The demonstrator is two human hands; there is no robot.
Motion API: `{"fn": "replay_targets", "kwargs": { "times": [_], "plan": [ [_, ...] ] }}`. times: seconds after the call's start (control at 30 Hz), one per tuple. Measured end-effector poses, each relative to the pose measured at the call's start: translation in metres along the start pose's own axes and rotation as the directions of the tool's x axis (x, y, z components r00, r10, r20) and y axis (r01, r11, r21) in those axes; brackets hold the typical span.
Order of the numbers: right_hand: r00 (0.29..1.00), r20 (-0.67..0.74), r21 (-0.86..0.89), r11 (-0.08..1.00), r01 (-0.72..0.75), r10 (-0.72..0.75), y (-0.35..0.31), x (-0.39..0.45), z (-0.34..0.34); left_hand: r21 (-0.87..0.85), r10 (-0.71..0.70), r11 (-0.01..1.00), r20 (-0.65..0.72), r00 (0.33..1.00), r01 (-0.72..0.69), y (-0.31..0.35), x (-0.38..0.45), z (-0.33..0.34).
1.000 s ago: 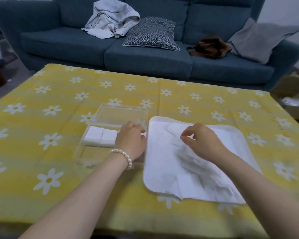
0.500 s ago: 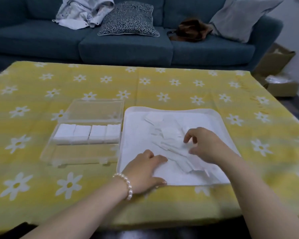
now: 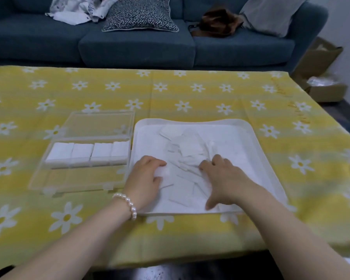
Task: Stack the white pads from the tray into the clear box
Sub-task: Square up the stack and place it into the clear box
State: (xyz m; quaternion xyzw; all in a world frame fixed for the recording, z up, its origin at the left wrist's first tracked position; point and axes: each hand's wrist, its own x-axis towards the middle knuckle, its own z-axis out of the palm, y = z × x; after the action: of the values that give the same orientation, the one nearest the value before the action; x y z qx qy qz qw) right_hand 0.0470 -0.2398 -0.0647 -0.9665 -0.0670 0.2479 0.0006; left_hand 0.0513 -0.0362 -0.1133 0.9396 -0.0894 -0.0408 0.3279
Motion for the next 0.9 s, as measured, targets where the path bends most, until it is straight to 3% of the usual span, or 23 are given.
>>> {"fn": "replay_targets", "kwargs": {
  "times": [0.07,0.2,0.3,0.37,0.47,0.53,0.67,0.8,0.9],
  "plan": [
    [0.998,-0.068,-0.073,0.997,0.006,-0.011,-0.006,0.01,0.007,0.057,0.023,0.998,-0.026,0.999,-0.021,-0.001,0.0,-0.003],
    [0.984,-0.177,0.038,0.999,0.039,-0.031,0.002,0.025,0.002,0.007,0.09,0.996,-0.074,0.993,-0.089,0.003,-0.003,-0.008],
    [0.954,-0.3,0.274,0.956,0.108,-0.022,0.005,0.026,-0.007,-0.072,0.123,0.989,-0.087,0.989,-0.129,0.006,-0.003,-0.009],
    [0.927,-0.371,0.507,0.847,0.159,0.048,0.0,0.023,-0.014,-0.184,0.084,0.977,-0.123,0.989,-0.106,0.01,-0.003,-0.01],
    [0.953,-0.268,0.866,0.468,0.174,0.141,-0.009,0.018,-0.019,-0.408,-0.061,0.913,-0.125,0.99,0.005,0.019,-0.002,-0.012],
    [0.975,-0.178,0.949,0.287,0.134,0.133,-0.014,0.017,-0.018,-0.536,-0.145,0.84,-0.078,0.986,0.081,0.023,-0.001,-0.014],
    [0.982,-0.14,0.981,0.149,0.121,0.126,-0.021,0.018,-0.015,-0.684,-0.266,0.699,0.021,0.964,0.208,0.026,0.0,-0.015],
    [0.969,-0.196,0.97,0.172,0.17,0.148,-0.028,0.017,-0.012,-0.74,-0.301,0.618,0.087,0.95,0.264,0.025,0.002,-0.015],
    [0.92,-0.314,0.918,0.323,0.231,0.236,-0.035,0.016,-0.012,-0.806,-0.301,0.515,0.148,0.942,0.291,0.024,0.003,-0.016]
  ]
}}
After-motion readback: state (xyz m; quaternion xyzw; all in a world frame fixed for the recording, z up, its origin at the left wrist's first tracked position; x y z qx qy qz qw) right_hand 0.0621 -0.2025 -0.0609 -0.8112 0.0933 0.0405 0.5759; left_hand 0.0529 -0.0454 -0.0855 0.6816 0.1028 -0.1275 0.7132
